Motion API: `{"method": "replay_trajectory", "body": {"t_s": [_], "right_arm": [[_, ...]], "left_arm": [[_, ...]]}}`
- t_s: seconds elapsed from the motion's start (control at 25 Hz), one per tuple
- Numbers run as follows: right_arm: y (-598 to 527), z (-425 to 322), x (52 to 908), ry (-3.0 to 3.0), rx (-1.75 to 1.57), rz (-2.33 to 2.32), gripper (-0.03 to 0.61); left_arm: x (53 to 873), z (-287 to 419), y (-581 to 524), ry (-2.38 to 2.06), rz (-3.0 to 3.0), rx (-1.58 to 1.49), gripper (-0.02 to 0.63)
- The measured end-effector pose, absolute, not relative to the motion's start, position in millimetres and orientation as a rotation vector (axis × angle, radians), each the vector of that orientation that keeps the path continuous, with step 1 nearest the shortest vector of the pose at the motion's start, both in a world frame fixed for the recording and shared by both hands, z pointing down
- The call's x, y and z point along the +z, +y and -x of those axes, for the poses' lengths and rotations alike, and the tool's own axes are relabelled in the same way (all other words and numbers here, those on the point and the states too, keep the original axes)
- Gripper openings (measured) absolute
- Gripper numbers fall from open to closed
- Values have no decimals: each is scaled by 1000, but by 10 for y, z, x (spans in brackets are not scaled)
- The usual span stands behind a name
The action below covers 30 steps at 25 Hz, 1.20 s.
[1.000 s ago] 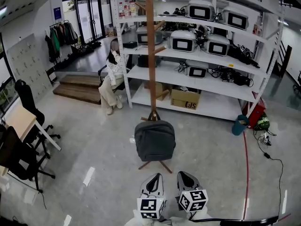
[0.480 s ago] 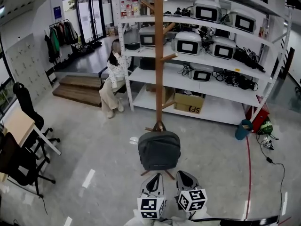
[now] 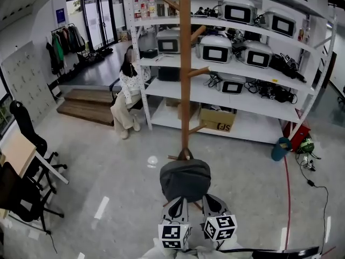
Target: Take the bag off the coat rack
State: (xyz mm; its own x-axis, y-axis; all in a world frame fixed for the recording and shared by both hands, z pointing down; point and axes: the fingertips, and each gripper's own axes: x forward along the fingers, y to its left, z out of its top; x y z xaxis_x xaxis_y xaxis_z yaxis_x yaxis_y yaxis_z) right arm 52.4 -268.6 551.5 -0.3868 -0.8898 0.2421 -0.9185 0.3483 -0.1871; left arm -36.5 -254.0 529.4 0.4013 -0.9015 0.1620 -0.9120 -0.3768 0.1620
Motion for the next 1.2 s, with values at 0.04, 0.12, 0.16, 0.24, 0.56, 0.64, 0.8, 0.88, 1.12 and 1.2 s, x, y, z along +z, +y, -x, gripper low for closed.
{"method": "replay_trajectory", "body": {"t_s": [0.04,0.12,0.16,0.24,0.56,0.64,0.8,0.88,1.12,1.2], "right_arm": [[-2727,-517,5523,-2493,449,-1684,12],[-2784,-508,5536,-2486,447,-1691,12],[-2807,-505,5538,-2484,444,-1694,12],[-2851,-512,5538,-2481,441,-1697,12],[-2962,-531,5596,-2479,464,-1624,12],[-2999,-548,5545,-2484,445,-1619,12],[-3076,-614,5551,-2482,439,-1618,12],[-3070,-679,5585,-2466,459,-1627,12],[-3084,-889,5660,-2408,487,-1684,12],[-3089,-961,5666,-2393,490,-1702,12]], "left_arm": [[5299,374,-2585,-1601,-2434,68,-15],[5321,386,-2653,-1592,-2436,68,-15],[5338,385,-2685,-1586,-2437,70,-15],[5372,362,-2748,-1574,-2436,74,-15],[5475,272,-2831,-1577,-2381,95,-15],[5447,264,-2846,-1582,-2380,96,-15],[5464,263,-3000,-1601,-2375,83,-15],[5478,238,-3100,-1595,-2387,87,-14],[5530,191,-3409,-1559,-2448,125,124],[5567,212,-3533,-1581,-2453,151,124]]}}
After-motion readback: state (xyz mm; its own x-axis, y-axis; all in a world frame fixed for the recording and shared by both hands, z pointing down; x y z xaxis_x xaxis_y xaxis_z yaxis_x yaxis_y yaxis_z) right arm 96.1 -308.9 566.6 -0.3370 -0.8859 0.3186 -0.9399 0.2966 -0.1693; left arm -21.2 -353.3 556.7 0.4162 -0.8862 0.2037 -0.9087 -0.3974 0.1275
